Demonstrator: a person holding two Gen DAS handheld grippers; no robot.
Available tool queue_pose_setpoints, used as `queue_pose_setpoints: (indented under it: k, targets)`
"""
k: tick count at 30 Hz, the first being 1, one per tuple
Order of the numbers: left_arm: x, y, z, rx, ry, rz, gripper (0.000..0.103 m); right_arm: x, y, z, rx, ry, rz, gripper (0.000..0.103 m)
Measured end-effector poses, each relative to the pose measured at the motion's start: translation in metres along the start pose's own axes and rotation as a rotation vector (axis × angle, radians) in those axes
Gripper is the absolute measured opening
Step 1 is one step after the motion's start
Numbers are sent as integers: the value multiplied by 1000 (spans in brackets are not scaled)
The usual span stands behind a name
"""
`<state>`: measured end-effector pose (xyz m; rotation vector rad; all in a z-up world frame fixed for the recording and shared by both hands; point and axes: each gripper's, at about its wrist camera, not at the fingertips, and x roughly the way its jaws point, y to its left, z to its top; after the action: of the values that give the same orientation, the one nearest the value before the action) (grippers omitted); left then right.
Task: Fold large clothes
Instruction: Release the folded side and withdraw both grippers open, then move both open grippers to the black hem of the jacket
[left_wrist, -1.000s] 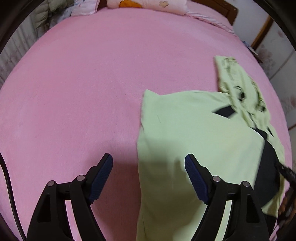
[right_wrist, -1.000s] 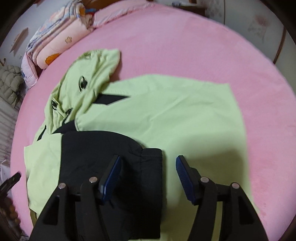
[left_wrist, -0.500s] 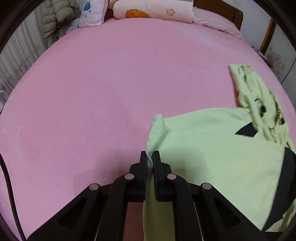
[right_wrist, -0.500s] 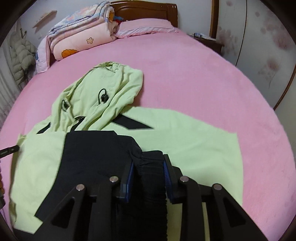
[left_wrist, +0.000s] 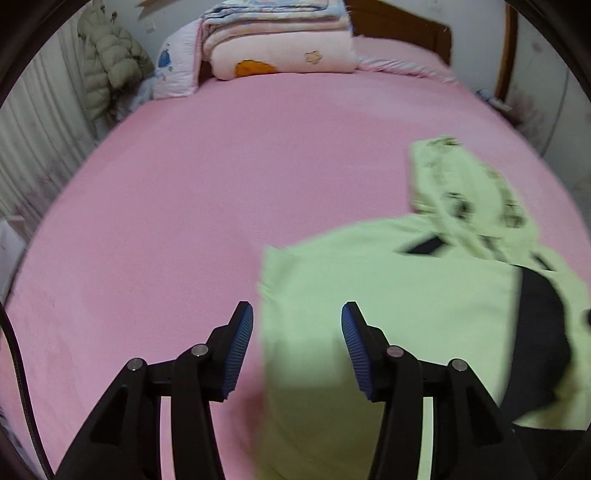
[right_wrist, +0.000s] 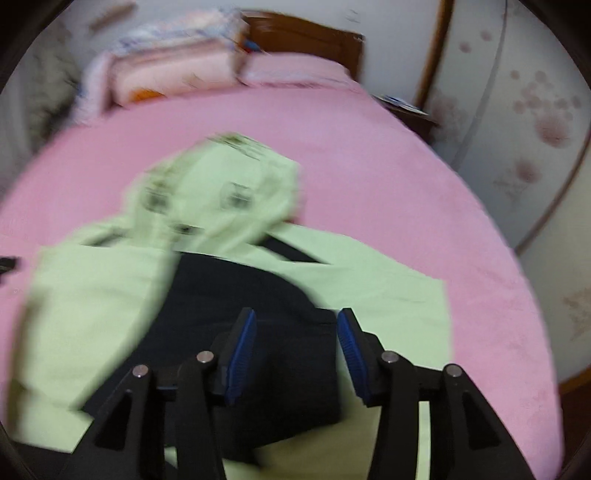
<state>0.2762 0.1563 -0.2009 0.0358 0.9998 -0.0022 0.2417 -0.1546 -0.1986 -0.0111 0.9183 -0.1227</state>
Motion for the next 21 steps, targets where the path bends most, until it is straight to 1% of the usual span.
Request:
queue_pose_setpoints:
  k: [1,2,3,4,6,8,9,10,11,12,13,14,16,18,20,21]
  targets:
    - [-3,-7,-9,-1,17,-23,49,-8,13,-3,-1,-5,78,47]
    - [-4,-15,-18,-3,36,-34,49,-11,25,-6,-3,2,136,47]
    - [-1,-21,-29,-3,57,-41,49,-10,41,-11,-9,23,197,47]
    - [5,-26,-41,-4,89,-30,49,-5,56,-18,-20,44,231,46]
    - [21,-28,-60,-17,147,-11,49,9,79,-29,-53,88,250,46]
    - [33,-24,-70,-21,154,40,49,29,91,-41,-78,129,215,41]
    - [39,-17,-74,-22,151,57,50,37,89,-45,-82,139,191,41]
    - [41,-12,-76,-22,147,64,50,48,79,-51,-84,151,128,40]
    - [42,-8,-76,-22,143,79,50,54,65,-55,-75,165,74,40]
    - [44,-2,-76,-21,141,84,50,58,55,-58,-61,173,43,40]
    - [45,3,-74,-22,143,79,50,61,34,-62,-26,176,10,40]
    - [45,4,-73,-22,145,75,50,62,16,-63,7,175,5,34]
    - [46,1,-69,-7,150,74,50,59,-9,-64,51,183,44,16]
    - [40,-1,-68,7,159,95,51,54,-21,-63,64,207,92,16]
    - [29,-1,-66,-13,173,81,52,43,-26,-61,87,218,129,19]
    - [22,-1,-67,-31,181,73,55,33,-27,-59,94,214,127,19]
